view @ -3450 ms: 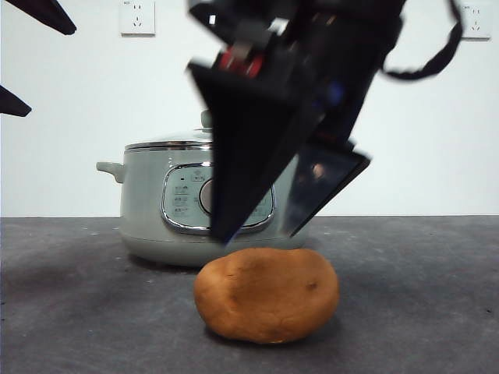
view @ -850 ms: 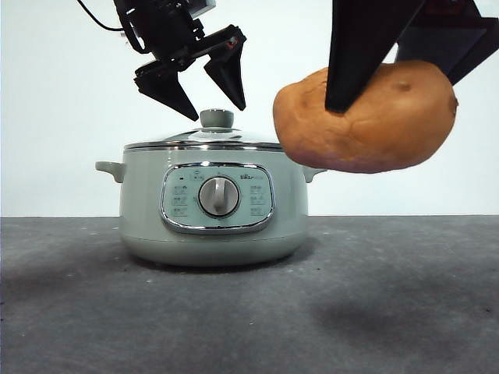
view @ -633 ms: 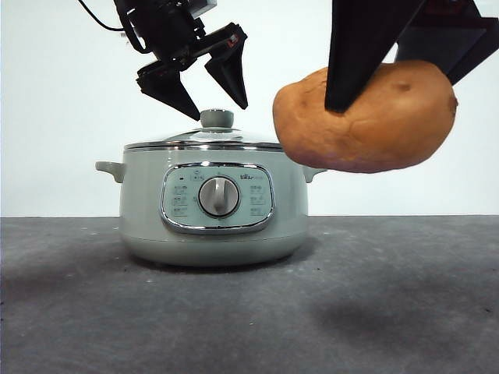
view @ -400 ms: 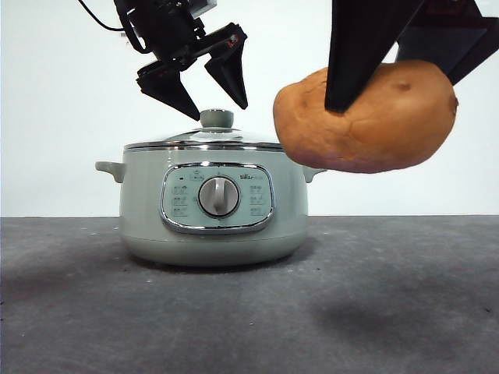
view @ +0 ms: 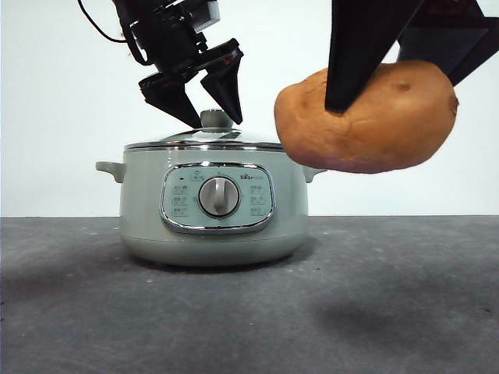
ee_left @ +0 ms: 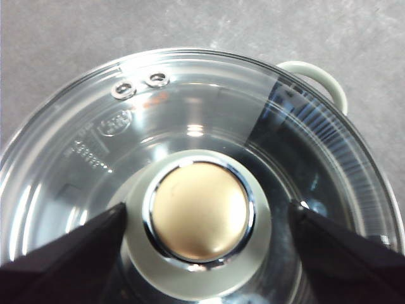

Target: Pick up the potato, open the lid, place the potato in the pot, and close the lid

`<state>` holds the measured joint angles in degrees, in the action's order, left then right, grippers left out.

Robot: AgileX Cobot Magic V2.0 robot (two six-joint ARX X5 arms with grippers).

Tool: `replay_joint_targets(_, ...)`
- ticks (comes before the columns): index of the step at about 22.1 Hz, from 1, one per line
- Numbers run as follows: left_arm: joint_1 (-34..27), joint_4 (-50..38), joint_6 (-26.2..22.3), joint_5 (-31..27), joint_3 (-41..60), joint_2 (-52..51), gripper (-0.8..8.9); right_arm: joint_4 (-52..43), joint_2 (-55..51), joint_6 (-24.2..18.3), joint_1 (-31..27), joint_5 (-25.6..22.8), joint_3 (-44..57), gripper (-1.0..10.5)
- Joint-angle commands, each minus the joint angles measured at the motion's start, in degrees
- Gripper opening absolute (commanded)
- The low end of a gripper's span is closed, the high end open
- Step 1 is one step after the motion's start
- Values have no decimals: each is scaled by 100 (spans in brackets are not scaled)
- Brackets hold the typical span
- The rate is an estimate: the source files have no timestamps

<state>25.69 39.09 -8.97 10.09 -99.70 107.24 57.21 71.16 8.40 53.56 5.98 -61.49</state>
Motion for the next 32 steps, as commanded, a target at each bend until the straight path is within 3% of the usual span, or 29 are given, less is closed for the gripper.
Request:
replay_joint_targets(1, 24, -50, -15, 11, 20, 68, 253, -15, -17, 63, 11, 2, -17, -7)
replay_joint_targets(6, 24, -39, -7, 11, 20, 68, -14, -15, -17, 63, 11, 2, -17, -7)
replay_joint_targets(12, 24, -197, -9, -111, 17, -26, -13, -22, -17, 61, 11, -4, -17, -7)
replay_joint_targets(20, 0, -385, -26, -118, 17, -890, -13, -404, -17, 79, 7, -48, -17, -8)
replay_joint_targets(23, -15, -310, -48, -420, 17, -1178, -13, -824, -15, 549, -9, -275, -17, -8)
replay_joint_targets(27, -219, -48, -334, -546, 17, -1412, -13, -1093, 127, 820, -398, -284, -299, -8)
replay_joint_targets(32, -741, 282, -361, -560, 17, -1486, -13, -994, 1084, 782, -1091, -131, -1705, -8)
